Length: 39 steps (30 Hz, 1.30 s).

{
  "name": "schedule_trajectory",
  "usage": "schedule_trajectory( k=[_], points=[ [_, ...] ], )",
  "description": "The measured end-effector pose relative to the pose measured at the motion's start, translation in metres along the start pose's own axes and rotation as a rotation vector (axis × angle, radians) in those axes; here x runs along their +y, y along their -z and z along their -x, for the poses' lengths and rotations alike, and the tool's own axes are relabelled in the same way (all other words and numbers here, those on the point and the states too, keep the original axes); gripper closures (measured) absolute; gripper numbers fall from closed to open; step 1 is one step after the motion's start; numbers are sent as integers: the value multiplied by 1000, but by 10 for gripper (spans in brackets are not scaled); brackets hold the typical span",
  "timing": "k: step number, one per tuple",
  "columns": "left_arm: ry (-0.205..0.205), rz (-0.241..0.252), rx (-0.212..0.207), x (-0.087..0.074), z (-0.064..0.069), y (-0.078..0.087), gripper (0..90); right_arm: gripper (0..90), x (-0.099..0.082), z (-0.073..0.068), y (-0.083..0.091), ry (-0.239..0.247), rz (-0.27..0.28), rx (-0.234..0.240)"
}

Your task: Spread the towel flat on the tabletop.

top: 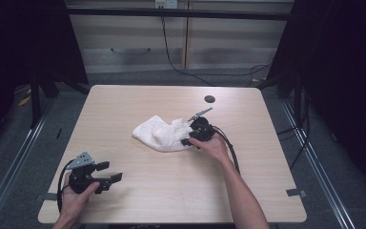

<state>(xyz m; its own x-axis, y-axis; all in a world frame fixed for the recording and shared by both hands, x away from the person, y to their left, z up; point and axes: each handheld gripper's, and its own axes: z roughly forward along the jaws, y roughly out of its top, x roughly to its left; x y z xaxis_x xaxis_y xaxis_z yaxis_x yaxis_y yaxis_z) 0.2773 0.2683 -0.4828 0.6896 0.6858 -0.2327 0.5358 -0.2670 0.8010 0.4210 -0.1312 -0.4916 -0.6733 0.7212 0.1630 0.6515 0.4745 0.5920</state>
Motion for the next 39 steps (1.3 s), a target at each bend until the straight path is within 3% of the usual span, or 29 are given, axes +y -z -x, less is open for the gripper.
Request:
schedule_trajectory(
  k=[1, 2, 5, 9, 14, 24, 26, 39],
  points=[
    [0, -1, 0, 0, 0, 0, 224, 479, 0, 0, 0, 0, 0, 0],
    [1, -4, -1, 0, 0, -1, 224, 608, -1, 0, 1, 24, -7, -24],
    [-4, -7, 0, 0, 1, -1, 224, 756, -2, 1, 4, 19, -24, -24],
    [-6, -9, -2, 0, 1, -2, 224, 860, -6, 2, 6, 12, -33, -7],
    [-8, -16, 0, 0, 2, -4, 224, 890, -13, 2, 9, -3, -17, 30],
    [-8, -17, 1, 0, 2, -4, 224, 900, -21, -10, 14, 51, -28, 44],
    [-7, -20, -1, 0, 2, -4, 224, 900, -28, -13, 16, 60, -9, 67],
    [-13, -40, 8, 1, 4, -9, 225, 900, -55, -35, 30, 100, 13, 110]
  ],
)
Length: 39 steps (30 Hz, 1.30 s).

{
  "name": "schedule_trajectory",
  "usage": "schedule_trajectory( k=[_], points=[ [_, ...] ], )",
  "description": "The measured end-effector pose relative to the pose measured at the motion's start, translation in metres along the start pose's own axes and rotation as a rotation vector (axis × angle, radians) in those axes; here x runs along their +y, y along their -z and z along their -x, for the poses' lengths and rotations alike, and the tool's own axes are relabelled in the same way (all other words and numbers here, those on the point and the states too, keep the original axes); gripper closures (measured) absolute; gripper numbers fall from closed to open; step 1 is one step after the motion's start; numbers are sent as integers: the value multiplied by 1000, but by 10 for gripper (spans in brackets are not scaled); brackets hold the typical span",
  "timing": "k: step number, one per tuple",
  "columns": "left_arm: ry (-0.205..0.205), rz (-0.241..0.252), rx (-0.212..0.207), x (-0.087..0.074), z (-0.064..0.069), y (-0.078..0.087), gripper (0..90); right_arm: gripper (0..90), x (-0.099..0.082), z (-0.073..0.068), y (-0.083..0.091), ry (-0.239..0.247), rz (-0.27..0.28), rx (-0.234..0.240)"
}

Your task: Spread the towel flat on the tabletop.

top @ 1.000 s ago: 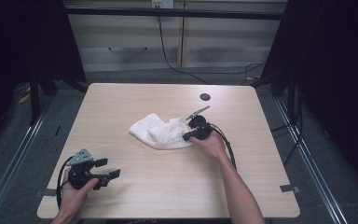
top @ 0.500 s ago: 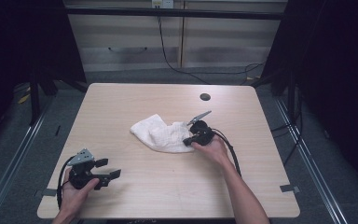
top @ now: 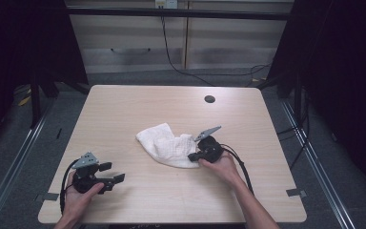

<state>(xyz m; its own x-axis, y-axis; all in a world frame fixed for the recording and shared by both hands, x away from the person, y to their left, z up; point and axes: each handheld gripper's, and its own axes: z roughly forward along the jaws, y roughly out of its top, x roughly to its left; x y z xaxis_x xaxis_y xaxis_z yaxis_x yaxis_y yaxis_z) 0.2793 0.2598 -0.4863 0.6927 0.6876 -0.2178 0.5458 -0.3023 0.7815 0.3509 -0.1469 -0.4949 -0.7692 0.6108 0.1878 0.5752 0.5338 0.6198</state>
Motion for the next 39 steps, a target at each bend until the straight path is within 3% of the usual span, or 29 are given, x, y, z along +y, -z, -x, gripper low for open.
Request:
schedule_trajectory(
  k=[14, 22, 29, 32, 34, 36, 39],
  points=[
    [3, -4, -13, 6, 6, -3, 248, 900, -21, -26, 9, 19, 16, 45],
    [-14, -4, -16, 23, 12, -11, 288, 900, -34, -38, 17, 39, 15, 71],
    [-24, -24, -13, 39, 4, -29, 377, 900, -45, -48, 25, 51, -2, 77],
    [1, -22, -19, 43, -1, -39, 397, 900, -49, -51, 28, 51, -1, 81],
    [-22, -48, -30, 48, -2, -51, 409, 900, -52, -51, 30, 46, 4, 83],
    [-19, -45, -38, 49, -2, -55, 437, 900, -54, -51, 30, 42, 12, 89],
    [-5, -81, -51, 46, -3, -68, 480, 900, -55, -50, 31, 46, 20, 83]
  ],
)
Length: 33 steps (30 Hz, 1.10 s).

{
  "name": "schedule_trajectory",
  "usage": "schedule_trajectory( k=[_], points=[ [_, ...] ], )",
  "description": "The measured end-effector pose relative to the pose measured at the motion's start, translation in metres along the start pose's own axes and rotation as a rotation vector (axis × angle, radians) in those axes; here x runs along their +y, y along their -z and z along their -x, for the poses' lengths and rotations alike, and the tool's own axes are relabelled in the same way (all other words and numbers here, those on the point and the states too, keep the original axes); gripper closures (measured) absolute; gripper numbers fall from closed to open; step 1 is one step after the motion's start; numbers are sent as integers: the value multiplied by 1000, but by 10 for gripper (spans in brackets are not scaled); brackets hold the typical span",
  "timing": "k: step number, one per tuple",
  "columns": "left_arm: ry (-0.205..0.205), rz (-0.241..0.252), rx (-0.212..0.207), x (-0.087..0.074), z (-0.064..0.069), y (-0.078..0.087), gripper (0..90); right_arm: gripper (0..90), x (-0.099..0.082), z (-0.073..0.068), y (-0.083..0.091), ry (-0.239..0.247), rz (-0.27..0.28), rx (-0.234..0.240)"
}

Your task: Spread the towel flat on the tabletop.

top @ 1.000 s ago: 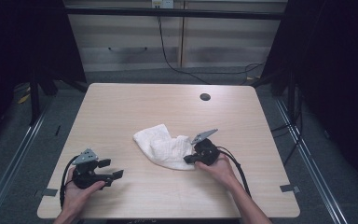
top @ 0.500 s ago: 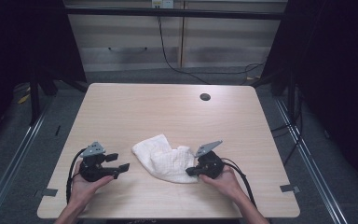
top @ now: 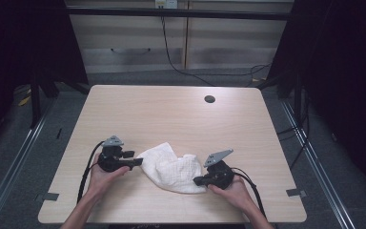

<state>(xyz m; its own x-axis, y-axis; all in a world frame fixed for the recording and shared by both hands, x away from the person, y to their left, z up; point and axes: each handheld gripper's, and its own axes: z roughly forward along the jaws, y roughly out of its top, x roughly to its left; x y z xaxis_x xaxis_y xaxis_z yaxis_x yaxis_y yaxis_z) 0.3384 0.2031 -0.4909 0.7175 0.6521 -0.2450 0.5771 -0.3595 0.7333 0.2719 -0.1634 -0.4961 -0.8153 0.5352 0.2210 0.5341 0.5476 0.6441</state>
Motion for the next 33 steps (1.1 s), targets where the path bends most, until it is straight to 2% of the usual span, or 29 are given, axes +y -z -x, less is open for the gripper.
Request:
schedule_trajectory(
  k=[2, 5, 6, 8, 11, 18, 21, 28, 29, 30, 31, 32, 33],
  points=[
    [-48, -52, 4, -3, 3, -10, 527, 900, 0, -1, 0, 1, -6, 1],
    [-55, -54, 12, -4, 5, -11, 701, 900, 0, -2, 1, 2, -10, -9],
    [-61, -67, 4, -5, 6, -11, 701, 900, 0, -2, 1, 2, -10, -9],
    [-77, -75, 5, -7, 10, -11, 770, 900, 0, -1, 1, 6, -7, -15],
    [-96, -94, -9, -10, 17, -7, 811, 900, -2, 0, 4, 0, -10, -35],
    [-140, -122, -27, -24, 34, 6, 815, 899, -8, 4, 13, -21, -14, -84],
    [-123, -122, -56, -31, 38, 11, 808, 898, -11, 4, 16, -28, -12, -86],
    [-131, -134, -81, -41, 51, 19, 759, 882, -20, 2, 23, -43, -11, -88],
    [-134, -135, -83, -42, 53, 20, 724, 868, -22, 2, 24, -37, 3, -90],
    [-138, -131, -79, -42, 54, 21, 724, 868, -22, 2, 24, -37, 3, -90],
    [-133, -125, -84, -41, 54, 23, 682, 832, -22, 1, 24, -44, 4, -87],
    [-110, -88, -82, -37, 49, 28, 660, 810, -22, 1, 24, -48, 11, -82],
    [-110, -88, -82, -37, 49, 28, 645, 802, -22, 1, 24, -43, 12, -87]
  ],
)
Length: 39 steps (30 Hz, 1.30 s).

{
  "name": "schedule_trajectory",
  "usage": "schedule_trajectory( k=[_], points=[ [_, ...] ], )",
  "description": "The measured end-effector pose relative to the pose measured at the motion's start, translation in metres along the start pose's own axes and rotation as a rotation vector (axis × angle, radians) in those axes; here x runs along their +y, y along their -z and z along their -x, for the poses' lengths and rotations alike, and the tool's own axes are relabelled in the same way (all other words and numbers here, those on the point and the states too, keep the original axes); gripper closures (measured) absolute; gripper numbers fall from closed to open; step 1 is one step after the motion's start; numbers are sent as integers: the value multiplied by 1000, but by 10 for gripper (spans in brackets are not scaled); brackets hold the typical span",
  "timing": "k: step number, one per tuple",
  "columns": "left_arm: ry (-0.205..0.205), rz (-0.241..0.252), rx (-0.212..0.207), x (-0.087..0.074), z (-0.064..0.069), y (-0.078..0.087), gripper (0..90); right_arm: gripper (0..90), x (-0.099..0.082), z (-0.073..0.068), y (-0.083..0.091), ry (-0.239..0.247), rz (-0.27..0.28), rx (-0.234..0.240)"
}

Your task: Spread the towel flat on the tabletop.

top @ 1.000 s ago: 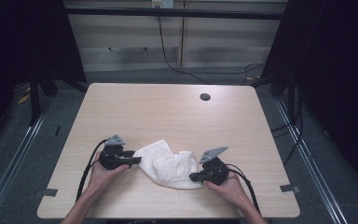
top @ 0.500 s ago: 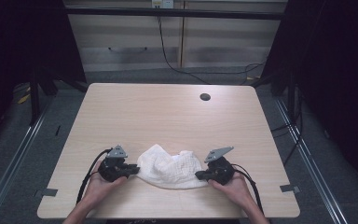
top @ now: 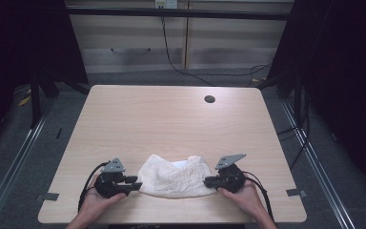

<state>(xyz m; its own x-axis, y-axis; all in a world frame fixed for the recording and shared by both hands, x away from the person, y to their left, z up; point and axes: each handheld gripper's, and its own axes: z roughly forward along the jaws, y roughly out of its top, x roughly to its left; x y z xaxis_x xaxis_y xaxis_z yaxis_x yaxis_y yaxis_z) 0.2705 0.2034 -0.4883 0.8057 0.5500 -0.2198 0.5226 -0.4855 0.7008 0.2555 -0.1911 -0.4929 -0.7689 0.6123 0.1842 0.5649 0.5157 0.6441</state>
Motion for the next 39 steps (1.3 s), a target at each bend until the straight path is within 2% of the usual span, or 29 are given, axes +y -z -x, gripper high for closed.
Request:
schedule_trajectory(
  k=[2, 4, 6, 8, 9, 10, 11, 13, 14, 17, 20, 21, 22, 26, 28, 30, 32, 35, 38, 39],
  points=[
    [29, 42, 5, 4, -7, 7, 639, 789, 0, 0, 0, 5, -1, -6],
    [42, 70, 16, 10, -14, 11, 611, 742, 2, -2, 2, 3, 16, -5],
    [47, 83, 25, 18, -21, 12, 599, 724, 2, -2, 4, 1, 19, -8],
    [56, 96, 25, 27, -27, 10, 587, 682, 4, 0, 11, -11, 56, -21],
    [54, 97, 34, 31, -30, 7, 587, 682, 4, 0, 11, -11, 56, -21],
    [54, 95, 41, 36, -33, 4, 584, 656, 5, 3, 15, -25, 80, -31],
    [59, 100, 31, 40, -36, 1, 584, 656, 5, 3, 15, -25, 80, -31],
    [62, 83, 42, 46, -41, -8, 587, 639, 4, 6, 17, -41, 96, -34],
    [67, 79, 27, 49, -44, -14, 592, 631, 4, 7, 18, -41, 98, -43],
    [88, 62, 23, 51, -50, -30, 610, 604, 3, 9, 19, -51, 100, -48],
    [90, 47, 28, 55, -54, -41, 617, 592, 2, 11, 19, -58, 94, -59],
    [91, 49, 13, 57, -56, -43, 620, 589, 2, 11, 20, -58, 96, -58],
    [99, 57, 22, 58, -56, -45, 622, 586, 1, 12, 20, -58, 96, -59],
    [88, 54, 20, 61, -57, -55, 639, 576, 0, 13, 21, -64, 109, -58],
    [75, 43, 24, 62, -55, -59, 646, 570, 0, 14, 21, -65, 98, -63],
    [78, 37, 28, 63, -54, -65, 646, 569, 0, 15, 21, -66, 99, -60],
    [58, 14, 36, 63, -52, -69, 647, 566, 0, 15, 19, -69, 91, -57],
    [39, 15, 37, 64, -46, -72, 645, 562, 0, 15, 18, -63, 93, -56],
    [-13, 3, 46, 63, -41, -73, 716, 554, 0, 15, 19, -68, 95, -57],
    [-25, -2, 39, 63, -40, -73, 815, 550, -1, 16, 20, -65, 100, -59]
  ],
)
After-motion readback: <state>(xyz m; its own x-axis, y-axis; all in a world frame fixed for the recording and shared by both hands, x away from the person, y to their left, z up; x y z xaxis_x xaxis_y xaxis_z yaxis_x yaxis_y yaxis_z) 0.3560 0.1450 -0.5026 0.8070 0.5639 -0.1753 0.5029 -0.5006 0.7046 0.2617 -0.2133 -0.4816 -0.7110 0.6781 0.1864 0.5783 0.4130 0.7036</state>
